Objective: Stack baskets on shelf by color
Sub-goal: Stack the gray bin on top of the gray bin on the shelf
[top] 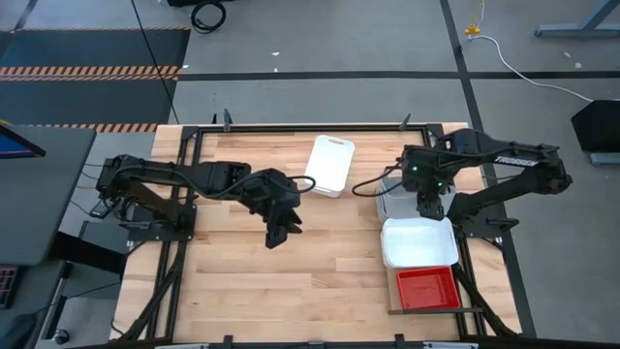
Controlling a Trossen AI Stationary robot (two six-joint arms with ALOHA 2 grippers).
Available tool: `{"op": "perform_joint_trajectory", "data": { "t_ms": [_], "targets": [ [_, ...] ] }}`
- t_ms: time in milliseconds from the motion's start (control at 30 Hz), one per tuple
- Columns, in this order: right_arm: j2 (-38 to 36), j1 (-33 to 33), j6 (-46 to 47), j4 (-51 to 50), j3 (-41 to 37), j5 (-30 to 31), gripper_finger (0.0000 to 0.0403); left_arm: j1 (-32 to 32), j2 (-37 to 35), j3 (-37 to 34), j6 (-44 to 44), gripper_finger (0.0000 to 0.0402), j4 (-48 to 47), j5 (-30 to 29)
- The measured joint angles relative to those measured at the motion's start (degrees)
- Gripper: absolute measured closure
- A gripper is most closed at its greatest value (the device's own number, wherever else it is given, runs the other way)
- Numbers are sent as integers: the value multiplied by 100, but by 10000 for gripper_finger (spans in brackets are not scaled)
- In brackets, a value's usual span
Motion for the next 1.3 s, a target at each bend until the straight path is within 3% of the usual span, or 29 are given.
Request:
{"op": "perform_joint_trajectory", "data": {
  "t_ms": [200, 500, 1033, 1300],
  "targets": [
    [-11, -1, 14, 3, -125, 221, 271, 1, 0, 0, 17, 269, 1, 2],
    [-26, 5, -45, 43, -125, 176, 390, 1, 0, 0, 19, 269, 0, 2],
    [-26, 15, -25, -2, -125, 429, 396, 1, 0, 0, 98, 269, 1, 4],
    [-24, 433, -112, 7, 38, 260, 399, 1, 0, 0, 63, 269, 1, 4]
  ]
}}
